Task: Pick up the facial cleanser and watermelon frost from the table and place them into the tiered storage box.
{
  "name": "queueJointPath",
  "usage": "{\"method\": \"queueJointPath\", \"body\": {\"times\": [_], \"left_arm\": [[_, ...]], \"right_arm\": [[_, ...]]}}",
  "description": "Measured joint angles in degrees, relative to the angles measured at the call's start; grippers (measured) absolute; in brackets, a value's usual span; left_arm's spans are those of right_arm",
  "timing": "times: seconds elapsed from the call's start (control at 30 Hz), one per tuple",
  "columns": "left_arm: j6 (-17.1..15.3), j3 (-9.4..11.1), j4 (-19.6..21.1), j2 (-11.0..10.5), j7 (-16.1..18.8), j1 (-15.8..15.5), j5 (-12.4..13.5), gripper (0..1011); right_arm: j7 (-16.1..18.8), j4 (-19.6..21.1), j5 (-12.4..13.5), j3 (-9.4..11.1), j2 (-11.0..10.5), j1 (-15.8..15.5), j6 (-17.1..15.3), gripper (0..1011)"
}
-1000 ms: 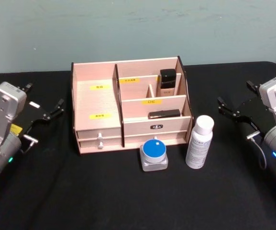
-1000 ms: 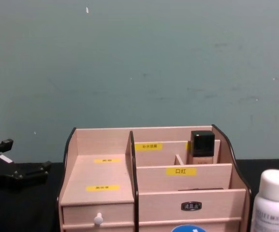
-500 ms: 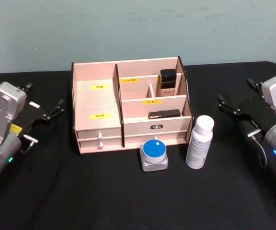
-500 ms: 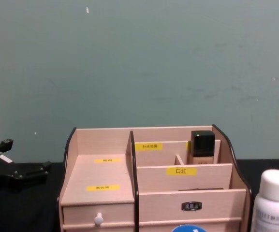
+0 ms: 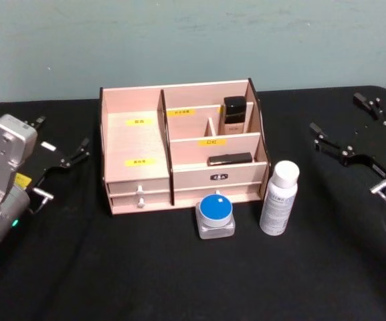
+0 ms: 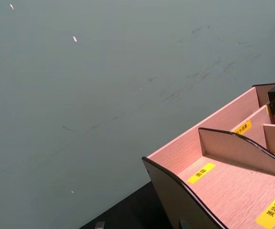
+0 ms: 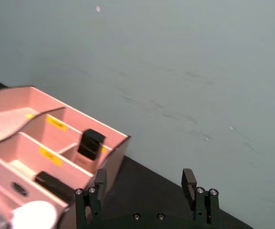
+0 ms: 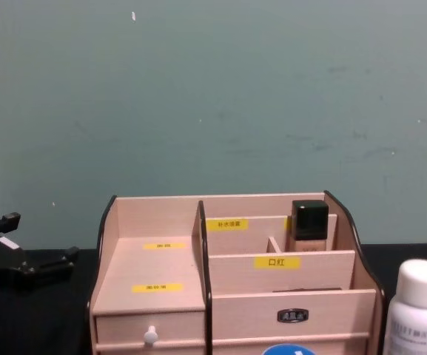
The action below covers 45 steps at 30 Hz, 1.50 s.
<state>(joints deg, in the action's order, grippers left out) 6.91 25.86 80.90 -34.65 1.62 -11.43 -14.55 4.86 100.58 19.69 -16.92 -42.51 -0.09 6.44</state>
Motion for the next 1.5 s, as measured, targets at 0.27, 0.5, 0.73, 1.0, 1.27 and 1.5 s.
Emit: {"method": "queueJointPath", "body": {"times": [0.27, 0.5, 0.73, 1.0, 1.27, 1.5], "left_arm": [[0.00, 0.00, 0.00, 0.00, 0.00, 0.00, 0.00, 1010], [0.00, 0.00, 0.00, 0.00, 0.00, 0.00, 0.00, 1010], [0.00, 0.00, 0.00, 0.00, 0.00, 0.00, 0.00, 1009], [0.00, 0.00, 0.00, 0.00, 0.00, 0.00, 0.00, 1010], [0.00, 0.00, 0.00, 0.00, 0.00, 0.00, 0.00, 1010], [0.00, 0.00, 0.00, 0.00, 0.00, 0.00, 0.00, 1010]], "right_arm": [[4.17, 9.71, 5.46, 4.93, -5.21, -7.05, -3.95, 1002], [8.83, 15.62, 12.17, 8.51, -8.38, -13.31, -8.44, 1002], [10.62, 16.95, 13.45, 9.02, -9.14, -15.32, -11.11, 1002], [10.43, 15.06, 10.76, 6.68, -7.90, -14.41, -14.46, 1002], [11.20, 11.32, 7.35, 3.98, -5.28, -11.38, -15.06, 1003], [12.11, 7.81, 5.38, 2.40, -2.62, -8.95, -15.03, 1002]]}}
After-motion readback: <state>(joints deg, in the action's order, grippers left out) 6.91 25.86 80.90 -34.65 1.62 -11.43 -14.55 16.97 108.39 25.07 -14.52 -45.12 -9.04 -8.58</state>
